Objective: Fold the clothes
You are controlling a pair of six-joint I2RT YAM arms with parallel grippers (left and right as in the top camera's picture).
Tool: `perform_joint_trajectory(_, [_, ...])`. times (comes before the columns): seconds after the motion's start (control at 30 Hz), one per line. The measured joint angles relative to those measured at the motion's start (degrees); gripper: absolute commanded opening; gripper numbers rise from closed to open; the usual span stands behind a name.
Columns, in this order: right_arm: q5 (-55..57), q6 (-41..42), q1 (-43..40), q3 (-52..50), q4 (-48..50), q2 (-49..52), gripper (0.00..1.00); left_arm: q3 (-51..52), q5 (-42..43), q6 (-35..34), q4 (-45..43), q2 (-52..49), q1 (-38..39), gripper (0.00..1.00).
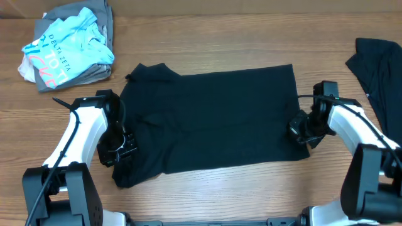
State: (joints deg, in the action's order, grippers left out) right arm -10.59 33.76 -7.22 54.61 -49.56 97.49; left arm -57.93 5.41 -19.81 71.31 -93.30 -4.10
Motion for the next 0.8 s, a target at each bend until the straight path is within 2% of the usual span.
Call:
perform_joint_trajectory(0.6, [6.6,5.4,-0.1,-0.6,-6.1,1.9,0.04,0.0,0.0,0.0,1.1,0.0,0.0,0.04])
perform_joint_trajectory(0.8, [4.7,7.0,-4.3,-3.5,-6.3,0.1,0.04,0.0,0.0,0.0,3.1,0.0,0.0,0.04])
